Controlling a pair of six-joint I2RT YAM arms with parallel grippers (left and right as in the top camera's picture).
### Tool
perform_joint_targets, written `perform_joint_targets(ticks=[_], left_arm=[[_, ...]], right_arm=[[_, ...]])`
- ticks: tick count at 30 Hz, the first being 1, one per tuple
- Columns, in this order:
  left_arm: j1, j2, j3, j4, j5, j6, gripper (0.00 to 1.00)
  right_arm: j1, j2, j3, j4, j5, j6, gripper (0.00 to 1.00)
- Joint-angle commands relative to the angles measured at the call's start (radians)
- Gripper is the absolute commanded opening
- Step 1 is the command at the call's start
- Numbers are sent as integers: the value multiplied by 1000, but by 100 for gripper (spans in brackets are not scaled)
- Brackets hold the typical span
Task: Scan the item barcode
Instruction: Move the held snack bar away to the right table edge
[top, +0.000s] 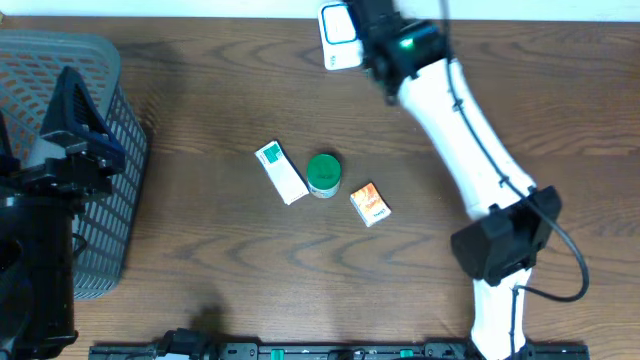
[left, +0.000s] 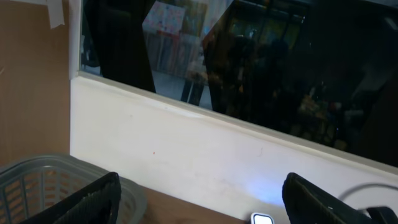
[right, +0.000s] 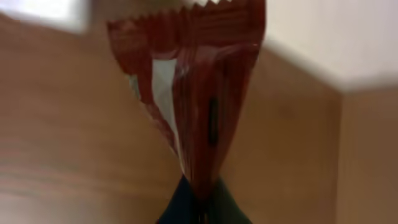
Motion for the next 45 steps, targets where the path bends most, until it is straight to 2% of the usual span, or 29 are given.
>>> perform_joint_targets(ticks=[1,9,14,25,34,36,37,38,44,45], left_arm=[[3,-3,-1,3,-5,-13,83],[3,-3,-1,3,-5,-13,83],[3,-3,-1,3,-5,-13,83],[3,-3,-1,3,-5,-13,83],[3,-3,-1,3,-5,-13,83],[3,-3,-1,3,-5,-13,83],[3,-3,-1,3,-5,-13,83],[3,-4,-1,3,-5,-13,83],[3,-3,-1,3,-5,-13,83],[3,-3,-1,3,-5,-13,83]], right_arm=[[-135,10,-31,-67,20,179,1],[-452,10,-171,-76,25,201,1],[-655,10,-257,-3,27,194,1],[-994,10,-393,123,17,195,1],[-1161,10,-403,194,-292,195,3],[-1184,10,-403,193,-383,195,16],[-1198,10,-403,190,-455,194,52],[-1206,10,-403,186,-493,194,62],[-1215,2,-386,122,-449,157,77],[-1215,-6,-378,115,-455,161,89]])
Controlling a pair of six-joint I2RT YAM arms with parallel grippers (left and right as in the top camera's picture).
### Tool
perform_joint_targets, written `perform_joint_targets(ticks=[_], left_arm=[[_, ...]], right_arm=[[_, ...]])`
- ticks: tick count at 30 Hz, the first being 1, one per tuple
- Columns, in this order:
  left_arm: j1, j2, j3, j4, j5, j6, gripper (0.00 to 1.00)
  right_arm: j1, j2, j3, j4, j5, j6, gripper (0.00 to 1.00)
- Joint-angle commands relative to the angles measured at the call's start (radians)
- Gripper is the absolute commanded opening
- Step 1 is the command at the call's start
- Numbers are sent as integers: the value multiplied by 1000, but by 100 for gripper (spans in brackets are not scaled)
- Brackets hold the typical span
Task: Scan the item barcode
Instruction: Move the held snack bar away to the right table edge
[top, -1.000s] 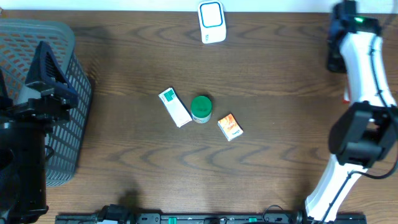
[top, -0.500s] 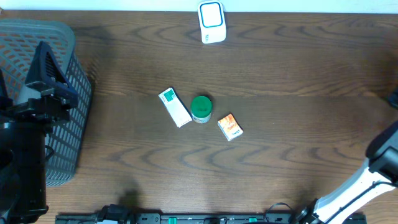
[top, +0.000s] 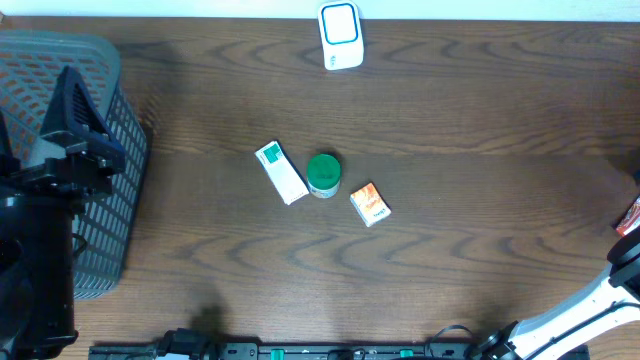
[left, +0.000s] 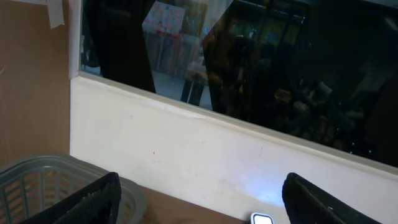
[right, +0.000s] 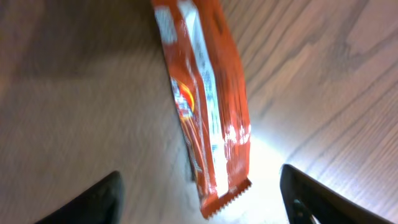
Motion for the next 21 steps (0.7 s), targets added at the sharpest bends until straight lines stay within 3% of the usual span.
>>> perform_joint_targets(ticks=[1,2,8,13,16,21], left_arm=[[3,-3,0,3,-5,-13,83],[3,-3,0,3,-5,-12,83],[3,-3,0,3,-5,-13,83],[3,-3,0,4,-5,-13,83],[3,-3,0,3,-5,-13,83],[3,-3,0,3,-5,-13,83]], right_arm=[[1,-25,31,-28,-37,-9,92],[5,-44,41,-32,-49,-9,99],[66,-214,114,-38,-132,34,99],[172,-384,124,-93,-499,72,99],[292,-428,124,-171,-620,29,99],[527,-425,93,-351,-626,-14,99]])
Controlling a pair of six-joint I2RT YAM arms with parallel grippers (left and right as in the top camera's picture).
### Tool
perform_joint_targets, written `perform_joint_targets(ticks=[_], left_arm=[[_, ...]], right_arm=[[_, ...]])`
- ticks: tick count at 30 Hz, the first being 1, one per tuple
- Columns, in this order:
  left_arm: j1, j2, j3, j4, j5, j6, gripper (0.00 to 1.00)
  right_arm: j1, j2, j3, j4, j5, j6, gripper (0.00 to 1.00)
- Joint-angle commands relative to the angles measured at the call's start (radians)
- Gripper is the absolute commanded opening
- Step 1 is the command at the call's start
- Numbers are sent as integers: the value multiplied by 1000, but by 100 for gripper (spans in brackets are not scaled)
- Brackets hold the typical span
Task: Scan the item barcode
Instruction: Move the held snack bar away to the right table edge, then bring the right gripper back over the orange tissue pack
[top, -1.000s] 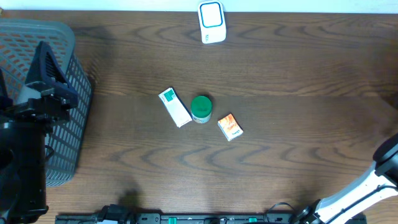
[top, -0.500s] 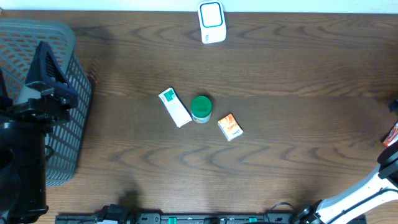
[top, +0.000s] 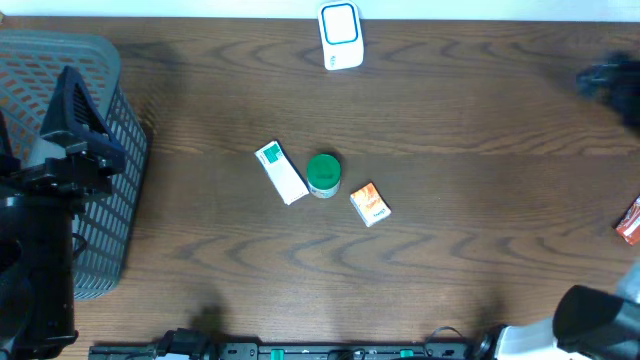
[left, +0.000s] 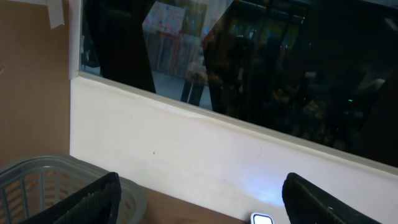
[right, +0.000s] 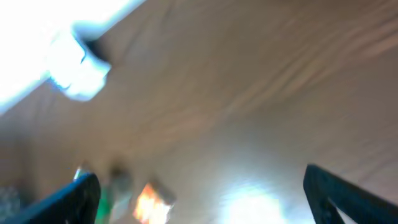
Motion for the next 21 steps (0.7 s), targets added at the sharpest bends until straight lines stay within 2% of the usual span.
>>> perform_joint_targets(ticks=[1,2,5,8,12,15,17,19,20,21], left_arm=[[3,-3,0,3,-5,-13,83],[3,-3,0,3,-5,-12,83],[3,-3,0,3,-5,-13,83],[3,-3,0,3,-5,-13,83],[3,-3,0,3,-5,-13,83],[3,-3,0,3,-5,-13,83],[3,-3,0,3,-5,-12,83],[3,-3,0,3,-5,-13,83],[3,-3,0,3,-5,-13,83],[3,-3,0,3,-5,-13,83]], right_arm=[[152,48,-68,-72,-78,-37,99],[187,51,-87,-84,-78,-28,99],[325,53,-185,-106,-89,126,99],[445,53,-277,-36,-106,297,99],[542,53,-349,98,-12,343,99],[596,53,-395,102,52,619,99],[618,53,-417,85,80,710,99],[637,53,-441,83,103,734,99],[644,53,-449,86,126,709,90],[661,53,-467,96,210,614,56]])
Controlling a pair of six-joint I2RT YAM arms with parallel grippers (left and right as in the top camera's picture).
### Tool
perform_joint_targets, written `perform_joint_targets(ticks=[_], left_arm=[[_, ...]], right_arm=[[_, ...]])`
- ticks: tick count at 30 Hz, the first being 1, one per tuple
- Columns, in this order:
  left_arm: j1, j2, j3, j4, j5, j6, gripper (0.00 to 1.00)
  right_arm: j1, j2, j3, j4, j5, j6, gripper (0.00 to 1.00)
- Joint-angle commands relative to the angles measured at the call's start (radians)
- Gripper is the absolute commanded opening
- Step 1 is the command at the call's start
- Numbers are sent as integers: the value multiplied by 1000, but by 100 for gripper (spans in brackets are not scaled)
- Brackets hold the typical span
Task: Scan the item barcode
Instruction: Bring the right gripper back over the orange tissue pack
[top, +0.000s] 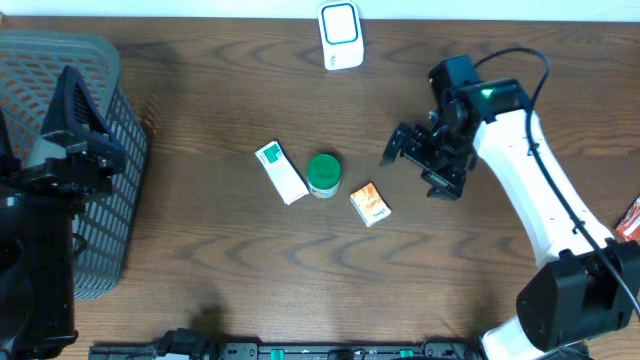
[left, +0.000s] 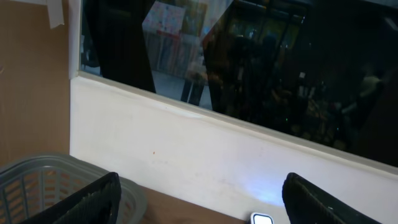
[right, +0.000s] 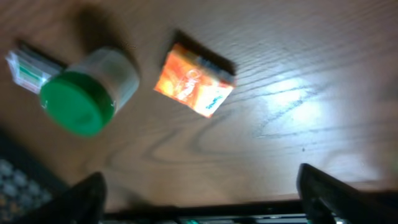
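Observation:
The white scanner stands at the table's far edge; its top also shows as the scanner in the left wrist view. In the middle lie a white-and-green box, a green-lidded jar and a small orange box. My right gripper hovers open just right of the orange box, with the jar beyond it and nothing between its fingers. A red packet lies at the right edge. My left gripper is open and empty, facing the back wall.
A grey mesh basket stands at the left edge under the left arm; its rim shows in the left wrist view. A white wall with a dark window runs behind the table.
My right gripper was at the far right of the table and is now over the middle, beside the orange box, still open. The red packet and the left arm have not moved.
My right gripper held the red packet up near the scanner. Then the packet lay on the table at the right edge with the gripper open over it. The arm was then at the far right, and now its gripper hovers by the orange box.

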Motion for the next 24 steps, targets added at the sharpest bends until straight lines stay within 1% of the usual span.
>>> perform_joint_targets(ticks=[1,2,3,5,7,9,12,14,17,20,24], left_arm=[[3,-3,0,3,-5,-13,83],[3,-3,0,3,-5,-13,83],[3,-3,0,3,-5,-13,83],[3,-3,0,3,-5,-13,83],[3,-3,0,3,-5,-13,83],[3,-3,0,3,-5,-13,83],[3,-3,0,3,-5,-13,83],[3,-3,0,3,-5,-13,83],[3,-3,0,3,-5,-13,83],[3,-3,0,3,-5,-13,83],[3,-3,0,3,-5,-13,83]], right_arm=[[40,-8,-46,14,235,-47,32],[51,-8,-61,10,320,-66,13],[65,-8,-84,3,415,-68,1],[93,-8,-151,24,554,-68,1],[108,-7,-230,84,584,-68,1],[109,-6,-311,183,534,-74,1],[104,2,-381,323,473,-99,1],[105,12,-400,421,411,-100,1],[107,34,-409,519,352,-103,1],[108,79,-411,575,322,-101,1],[119,151,-411,586,274,-90,1]])
